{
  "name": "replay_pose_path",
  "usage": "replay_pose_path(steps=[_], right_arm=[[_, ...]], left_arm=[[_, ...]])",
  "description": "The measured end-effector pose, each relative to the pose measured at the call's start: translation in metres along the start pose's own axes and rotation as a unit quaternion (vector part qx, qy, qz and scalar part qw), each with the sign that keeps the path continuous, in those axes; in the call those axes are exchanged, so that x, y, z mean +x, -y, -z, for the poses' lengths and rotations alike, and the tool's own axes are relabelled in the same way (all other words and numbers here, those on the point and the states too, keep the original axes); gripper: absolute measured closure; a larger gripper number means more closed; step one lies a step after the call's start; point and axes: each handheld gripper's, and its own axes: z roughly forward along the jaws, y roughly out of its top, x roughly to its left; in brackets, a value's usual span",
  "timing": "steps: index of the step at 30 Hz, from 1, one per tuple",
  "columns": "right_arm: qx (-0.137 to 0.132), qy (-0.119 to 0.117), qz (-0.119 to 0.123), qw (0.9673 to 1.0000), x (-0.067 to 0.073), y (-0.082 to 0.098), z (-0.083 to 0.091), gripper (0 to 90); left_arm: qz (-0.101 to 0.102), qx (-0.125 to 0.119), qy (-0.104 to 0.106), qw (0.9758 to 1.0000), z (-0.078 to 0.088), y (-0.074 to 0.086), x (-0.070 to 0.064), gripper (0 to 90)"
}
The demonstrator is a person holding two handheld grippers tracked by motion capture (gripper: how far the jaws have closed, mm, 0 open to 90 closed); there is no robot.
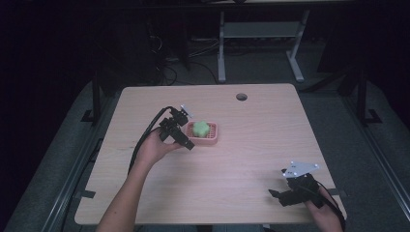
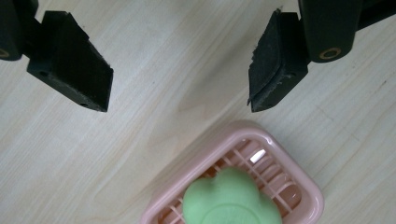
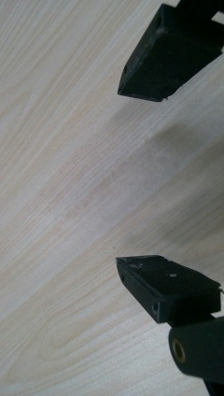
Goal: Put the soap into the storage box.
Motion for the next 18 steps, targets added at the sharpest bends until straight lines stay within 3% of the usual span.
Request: replay_pose_path(steps=[18], right_arm=[[0.004,0.003,-0.003,1.0,0.0,0.0,-0.001,14.0]], left_arm=[[0.007,-0.016,0.009,0.9998,-0.002,0.034,-0.008,21.8]])
